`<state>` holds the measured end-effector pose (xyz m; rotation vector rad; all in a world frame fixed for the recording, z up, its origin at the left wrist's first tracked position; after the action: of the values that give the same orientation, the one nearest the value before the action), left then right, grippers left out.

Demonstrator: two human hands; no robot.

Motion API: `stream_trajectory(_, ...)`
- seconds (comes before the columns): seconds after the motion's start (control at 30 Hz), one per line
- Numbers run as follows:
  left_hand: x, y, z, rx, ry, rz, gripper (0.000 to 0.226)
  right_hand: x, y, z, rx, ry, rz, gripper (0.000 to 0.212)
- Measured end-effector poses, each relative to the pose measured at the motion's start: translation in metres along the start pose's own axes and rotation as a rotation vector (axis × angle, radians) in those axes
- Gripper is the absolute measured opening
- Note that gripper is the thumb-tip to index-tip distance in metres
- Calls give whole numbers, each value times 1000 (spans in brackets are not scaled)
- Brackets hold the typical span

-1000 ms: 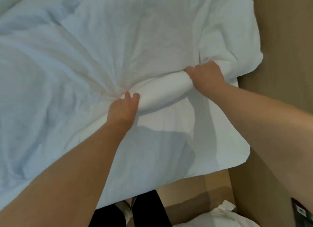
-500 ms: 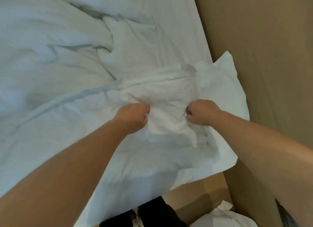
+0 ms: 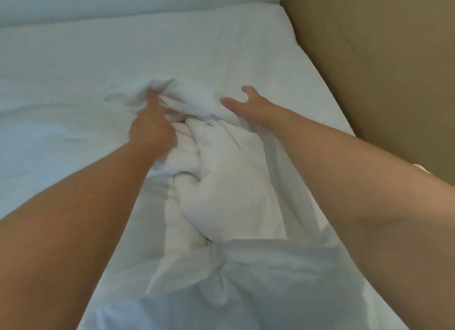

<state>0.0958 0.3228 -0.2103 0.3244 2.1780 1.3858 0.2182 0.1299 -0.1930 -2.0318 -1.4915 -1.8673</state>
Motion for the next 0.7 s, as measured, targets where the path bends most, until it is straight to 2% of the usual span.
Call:
stream_trajectory(0.07,22,-17,6,7,89,-115,89,-5,-32,20,133,-31,-6,87)
stream_trajectory(0.1,26,-21,7,4,102,-136,88,-8,-41,21,172,-33,-31,76)
stream_trajectory(0.17,21,-19,16,58,133,-127,82,-5,-40,20,133,42,-17,46)
stream_trajectory(0.2,16,-17,26,79,150,-105,70,2,-32,21,94,95,-13,36)
stream_trajectory(0.23,7,-14,37,96,147,-106,51,9,-18,24,54,144,-39,29)
stream_trajectory(0.3,-17,-8,49,161,122,-192,21,23,19,30,-60,225,-101,28)
stream_trajectory(0.37,-58,1,46,147,59,-283,17,31,68,38,-257,291,-217,30)
stream_trajectory(0.43,-112,16,38,-36,-79,-339,11,36,121,40,-503,290,-311,23)
stream_trajectory(0.5,-171,42,25,-163,-206,-496,13,36,170,37,-772,236,-268,23)
stream_trajectory(0.57,-220,62,22,-139,-336,-589,21,25,202,35,-962,129,-258,24)
stream_trajectory(0.63,-245,54,26,62,-445,-400,43,-2,209,39,-959,-69,-266,15)
stream_trajectory(0.7,-233,14,30,252,-397,-73,67,-25,192,42,-764,-246,-354,46)
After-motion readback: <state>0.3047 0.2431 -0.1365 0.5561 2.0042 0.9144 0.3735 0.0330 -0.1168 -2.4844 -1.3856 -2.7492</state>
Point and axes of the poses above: each hand's wrist, its own z-axis towards the middle knuckle, its own y-axis out of the back of the hand, x = y × z, the point moved 2 cm from there along z, towards the middle knuckle, and after that the axes turned 15 degrees about y, right-handed, at the moved point
